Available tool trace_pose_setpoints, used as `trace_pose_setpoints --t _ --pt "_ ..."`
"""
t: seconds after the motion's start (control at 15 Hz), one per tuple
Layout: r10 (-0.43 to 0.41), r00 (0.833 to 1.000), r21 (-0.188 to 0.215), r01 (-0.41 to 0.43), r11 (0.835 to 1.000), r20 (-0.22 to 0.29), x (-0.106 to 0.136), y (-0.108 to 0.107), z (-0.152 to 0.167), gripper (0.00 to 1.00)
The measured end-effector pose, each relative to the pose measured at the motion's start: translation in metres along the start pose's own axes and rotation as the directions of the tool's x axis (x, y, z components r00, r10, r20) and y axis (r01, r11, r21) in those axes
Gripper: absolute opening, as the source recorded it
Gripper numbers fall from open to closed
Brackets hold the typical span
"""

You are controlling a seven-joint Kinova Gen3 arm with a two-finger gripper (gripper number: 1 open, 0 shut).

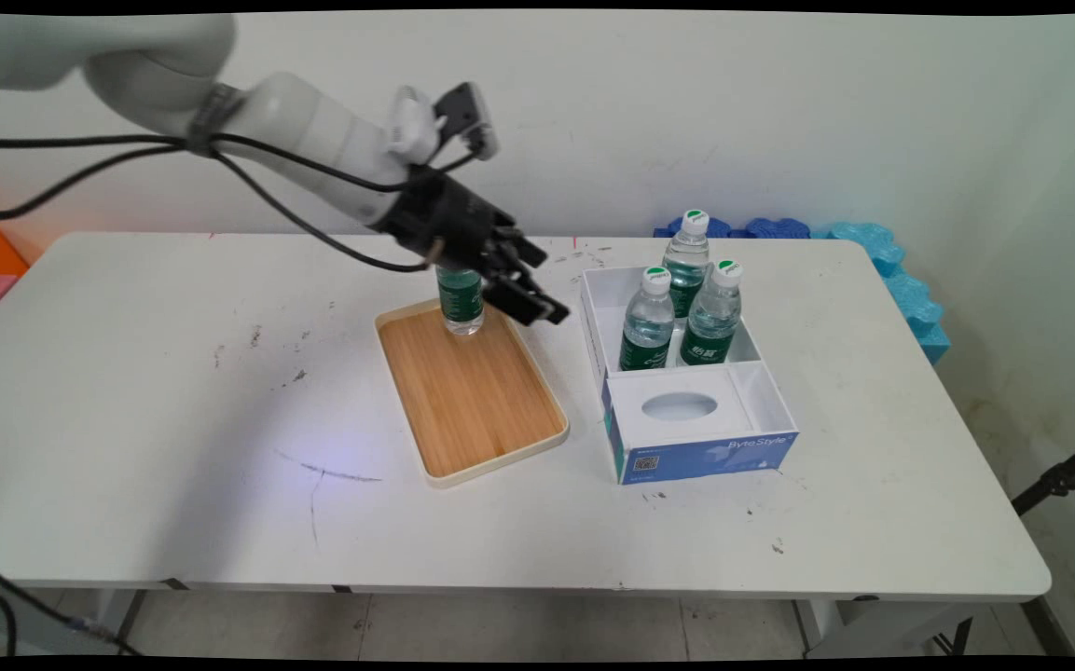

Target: Pick up the green bottle from the white box

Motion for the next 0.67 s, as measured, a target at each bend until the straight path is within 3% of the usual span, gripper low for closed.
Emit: trace_pose_setpoints --t 0.67 --pt "-0.036 0.999 0.025 0.036 0.999 -0.022 0.022 0.006 0.070 1.00"
